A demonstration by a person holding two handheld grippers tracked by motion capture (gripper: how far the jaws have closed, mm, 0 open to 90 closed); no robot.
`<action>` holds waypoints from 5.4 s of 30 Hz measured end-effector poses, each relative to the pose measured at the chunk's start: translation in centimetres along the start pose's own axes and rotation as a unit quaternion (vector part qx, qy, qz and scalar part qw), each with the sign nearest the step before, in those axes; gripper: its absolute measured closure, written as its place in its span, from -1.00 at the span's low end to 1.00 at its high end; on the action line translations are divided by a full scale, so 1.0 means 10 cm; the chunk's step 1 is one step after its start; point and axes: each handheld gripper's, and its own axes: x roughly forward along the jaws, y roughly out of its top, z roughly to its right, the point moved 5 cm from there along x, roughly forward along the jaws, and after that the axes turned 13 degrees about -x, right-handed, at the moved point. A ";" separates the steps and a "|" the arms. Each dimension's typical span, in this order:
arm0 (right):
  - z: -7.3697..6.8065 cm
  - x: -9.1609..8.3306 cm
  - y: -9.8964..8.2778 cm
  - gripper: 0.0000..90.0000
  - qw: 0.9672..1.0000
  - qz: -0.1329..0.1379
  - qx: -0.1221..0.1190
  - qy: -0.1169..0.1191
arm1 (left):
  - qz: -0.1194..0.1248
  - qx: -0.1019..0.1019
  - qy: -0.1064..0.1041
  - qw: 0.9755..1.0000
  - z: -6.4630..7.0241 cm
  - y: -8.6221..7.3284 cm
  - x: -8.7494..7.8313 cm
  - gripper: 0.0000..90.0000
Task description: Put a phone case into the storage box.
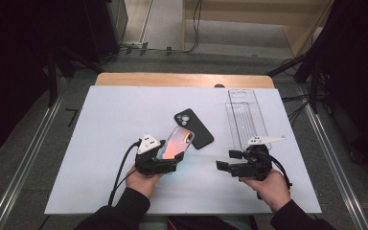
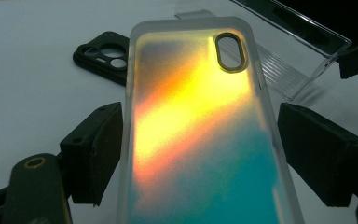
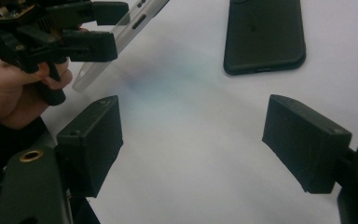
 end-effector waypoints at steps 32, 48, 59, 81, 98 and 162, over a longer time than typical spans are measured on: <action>-0.04 0.21 0.40 -0.53 0.998 0.027 0.051 0.008 | 0.062 0.004 0.002 0.998 0.11 -0.17 0.08 -0.62; -0.07 0.38 0.53 -0.49 0.997 0.033 0.070 0.024 | 0.090 0.020 0.015 0.996 0.21 -0.22 0.06 -0.62; -0.06 0.51 0.59 -0.36 0.995 0.040 0.090 0.026 | 0.099 0.016 0.012 0.995 0.28 -0.24 0.05 -0.62; -0.07 0.65 0.66 0.66 0.984 0.049 0.161 0.065 | 0.108 -0.002 -0.005 0.994 0.40 -0.24 0.01 -0.62; -0.13 0.57 0.72 0.71 0.985 0.050 0.149 0.064 | 0.090 -0.010 -0.029 0.996 0.40 -0.20 0.02 -0.63; -0.08 0.16 0.72 0.71 0.988 0.034 -0.121 0.089 | -0.179 0.019 -0.196 0.964 0.24 0.49 -0.06 -0.36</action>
